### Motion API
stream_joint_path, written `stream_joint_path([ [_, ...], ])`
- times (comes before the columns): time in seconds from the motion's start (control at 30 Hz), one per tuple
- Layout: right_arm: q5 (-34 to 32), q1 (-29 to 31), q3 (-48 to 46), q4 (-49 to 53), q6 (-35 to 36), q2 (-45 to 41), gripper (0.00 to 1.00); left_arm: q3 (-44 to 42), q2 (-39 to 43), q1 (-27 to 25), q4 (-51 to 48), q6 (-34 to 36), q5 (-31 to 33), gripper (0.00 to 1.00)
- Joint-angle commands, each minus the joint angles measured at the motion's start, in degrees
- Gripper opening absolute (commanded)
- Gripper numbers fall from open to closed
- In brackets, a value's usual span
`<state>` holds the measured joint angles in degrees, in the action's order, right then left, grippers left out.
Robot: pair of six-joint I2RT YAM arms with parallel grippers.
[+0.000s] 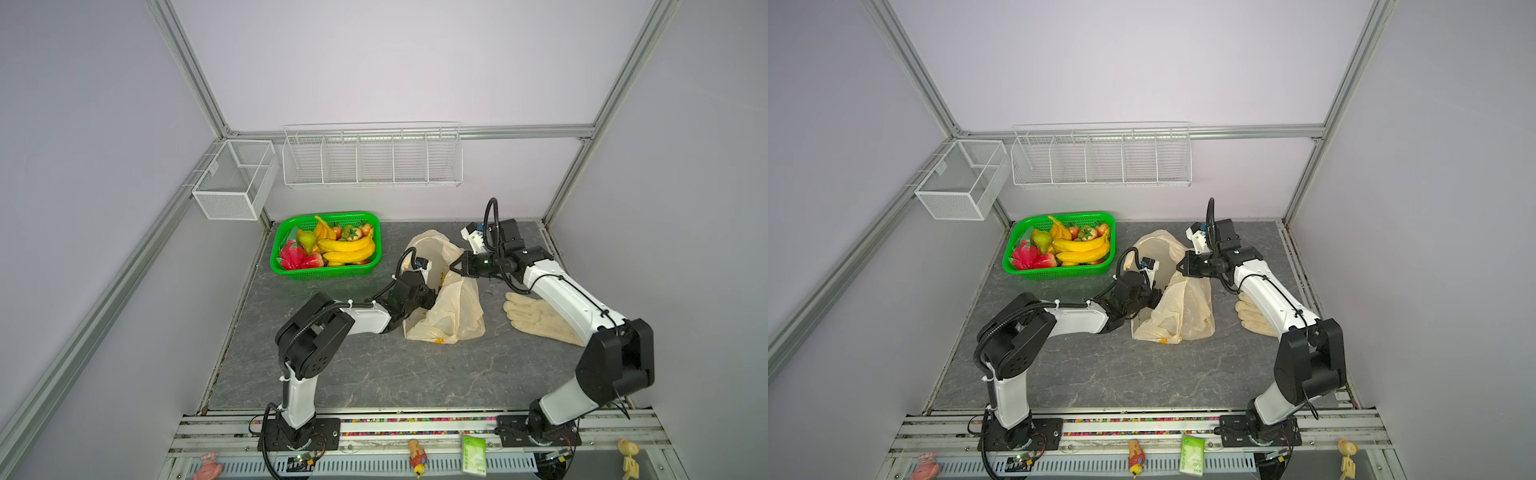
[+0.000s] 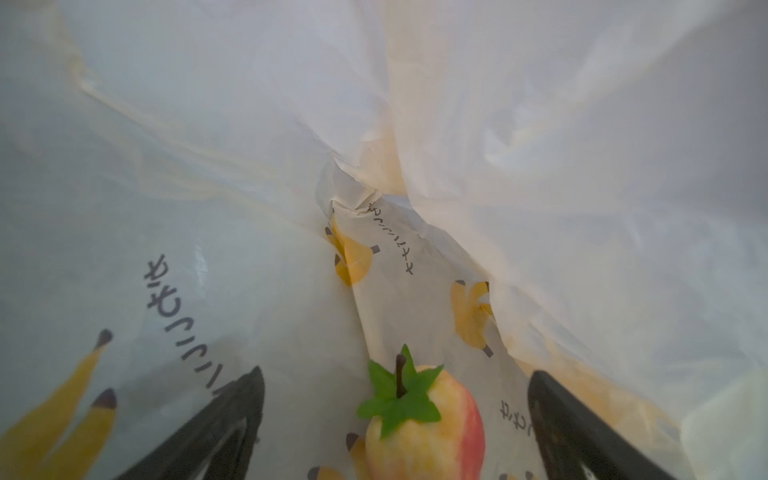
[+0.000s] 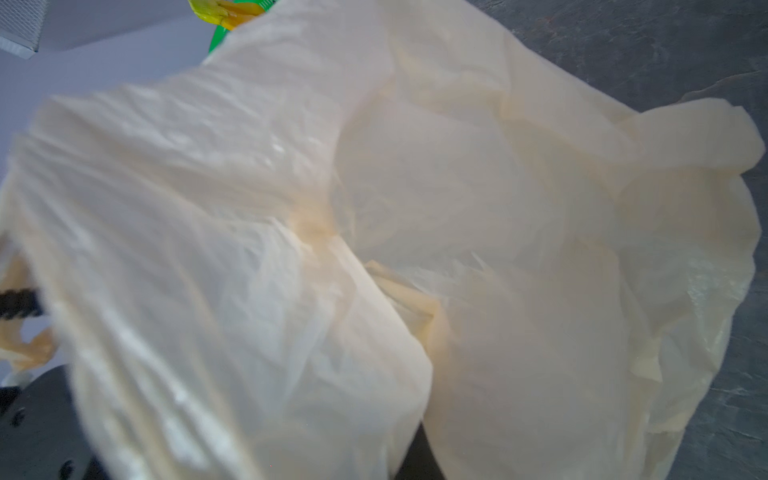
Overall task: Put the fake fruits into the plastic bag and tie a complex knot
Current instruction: 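Carry the apple with the left gripper into the open bag and release, then withdraw the left gripper from the bag back over the green basket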
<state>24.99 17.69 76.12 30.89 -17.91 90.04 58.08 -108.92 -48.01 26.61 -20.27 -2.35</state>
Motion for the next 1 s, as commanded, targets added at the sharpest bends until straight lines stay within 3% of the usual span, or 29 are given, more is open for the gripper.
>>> stream_joint_path([
  [0.0, -2.31, -0.35, -1.58, 1.75, 1.70, -1.74, 0.06, -1.64, 4.09, 0.22, -2.55, 2.45, -1.64, 0.99],
  [0.23, -7.73, -0.86, -1.54, 3.84, 3.38, -2.32, 0.06, -4.96, 13.01, 0.88, -11.14, 5.80, -3.79, 0.96],
  [0.53, -9.66, -1.30, -1.10, 4.31, 3.78, -1.89, 0.06, -13.60, 30.18, 5.69, -17.20, 5.57, -18.75, 0.87],
  [0.6, -9.67, -1.30, -1.09, 4.32, 3.87, -1.77, 0.06, -16.53, 36.08, 8.37, -17.64, 1.73, -14.61, 0.85],
  [0.67, -9.69, -1.34, -1.15, 4.32, 4.01, -1.64, 0.06, -19.33, 41.74, 11.09, -17.18, -0.56, -3.73, 0.85],
  [0.8, -9.36, -1.36, -0.97, 4.13, 3.95, -1.45, 0.06, -13.48, 42.62, 18.57, -26.94, -1.39, 5.94, 0.85],
  [0.97, -8.46, -1.42, -0.86, 3.92, 3.88, -1.44, 0.06, -0.91, 33.85, 20.04, -36.97, 11.70, 14.64, 0.85],
])
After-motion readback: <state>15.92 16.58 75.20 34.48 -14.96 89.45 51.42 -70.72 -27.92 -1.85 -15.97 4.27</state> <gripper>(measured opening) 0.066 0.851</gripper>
